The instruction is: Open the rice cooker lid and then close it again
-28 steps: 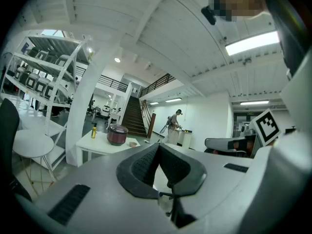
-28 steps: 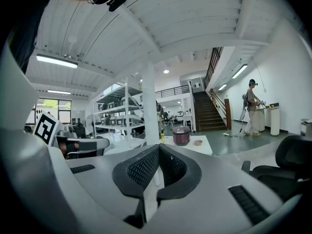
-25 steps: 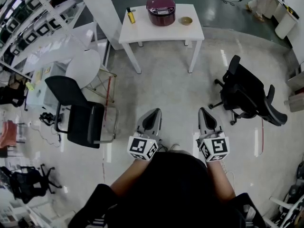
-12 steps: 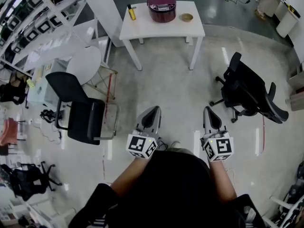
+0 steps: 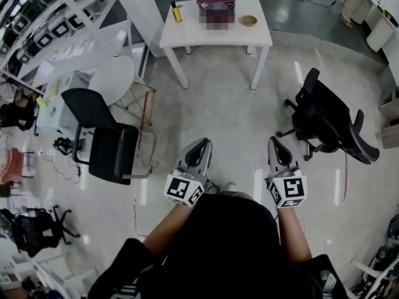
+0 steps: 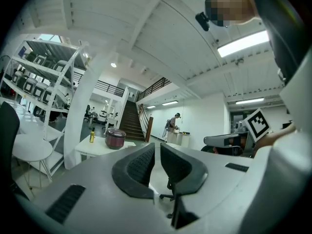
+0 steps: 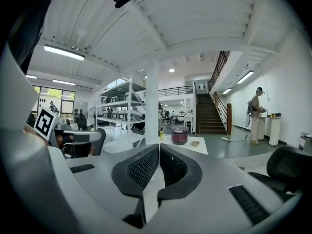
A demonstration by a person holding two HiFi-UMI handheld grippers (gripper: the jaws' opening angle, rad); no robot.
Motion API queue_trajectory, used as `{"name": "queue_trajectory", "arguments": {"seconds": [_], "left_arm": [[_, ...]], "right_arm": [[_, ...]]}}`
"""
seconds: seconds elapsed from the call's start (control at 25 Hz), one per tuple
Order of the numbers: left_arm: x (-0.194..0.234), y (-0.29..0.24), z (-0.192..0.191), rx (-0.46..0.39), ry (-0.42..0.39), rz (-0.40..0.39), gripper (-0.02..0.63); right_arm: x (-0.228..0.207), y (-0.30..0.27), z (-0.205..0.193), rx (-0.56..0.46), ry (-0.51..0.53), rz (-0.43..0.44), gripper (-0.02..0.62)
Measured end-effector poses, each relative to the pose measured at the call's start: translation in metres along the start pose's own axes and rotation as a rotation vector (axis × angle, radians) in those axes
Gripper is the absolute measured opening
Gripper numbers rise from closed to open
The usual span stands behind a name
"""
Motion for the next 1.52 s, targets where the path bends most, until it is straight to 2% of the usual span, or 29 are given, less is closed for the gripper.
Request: {"name": "queue_trajectory", "arguments": {"seconds": [0.12, 0.16, 0.24, 0.28, 0.36, 0.48, 0.72, 0.88, 1.16, 1.24, 1.28, 1.52], "left_arm": [[0.003, -0.002, -0.003, 0.021, 0.017, 0.000, 0.085], [0.003, -0.003, -0.002, 0.019, 0.016, -0.003, 0.103], [0.001, 0.000, 0.005, -0.006, -0.018, -0.011, 0.148], [0.000, 0.002, 0.009, -0.022, -0.039, -0.010, 0.157], [0.001, 0.006, 0.013, -0.034, -0.051, -0.002, 0.182], [0.006, 0.003, 0.006, 0.003, -0.009, 0.014, 0.227], [0.001, 0.011, -0.008, 0.078, 0.026, 0.045, 0.242], [0.000, -0.001, -0.005, 0.117, 0.051, 0.018, 0.242], [0.031, -0.047, 0.009, 0.069, 0.017, -0.005, 0.235], [0.043, -0.060, 0.014, 0.024, 0.006, -0.009, 0.177], [0.049, -0.069, 0.016, 0.006, 0.007, -0.017, 0.170], [0.092, -0.139, 0.034, -0.018, 0.025, -0.066, 0.200]], "right_arm": [[-0.007, 0.001, 0.001, -0.010, -0.034, -0.022, 0.001], [-0.010, 0.002, 0.001, -0.002, -0.046, -0.025, 0.031], [-0.017, 0.004, -0.002, 0.020, -0.067, -0.029, 0.165], [-0.020, 0.005, -0.003, 0.029, -0.069, -0.030, 0.188], [-0.026, 0.009, -0.005, 0.040, -0.059, -0.025, 0.196], [-0.032, 0.012, -0.009, 0.045, -0.053, -0.013, 0.201], [-0.026, 0.007, -0.024, 0.054, -0.097, 0.022, 0.201], [-0.031, -0.002, -0.029, 0.075, -0.102, 0.038, 0.201], [-0.040, -0.034, -0.033, 0.079, -0.139, 0.052, 0.202], [-0.044, -0.047, -0.031, 0.081, -0.132, 0.042, 0.202], [-0.047, -0.055, -0.029, 0.083, -0.130, 0.036, 0.202], [-0.079, -0.123, -0.007, 0.100, -0.129, 0.010, 0.202]]}}
Point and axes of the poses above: the fingertips, and each gripper's own axes: y backward along the fingers, x to its left, z out of its top, the point moved 7 cm from there along y, backward along the fingers, and after that the axes turned 4 degrees about x, right-handed, at the moved point
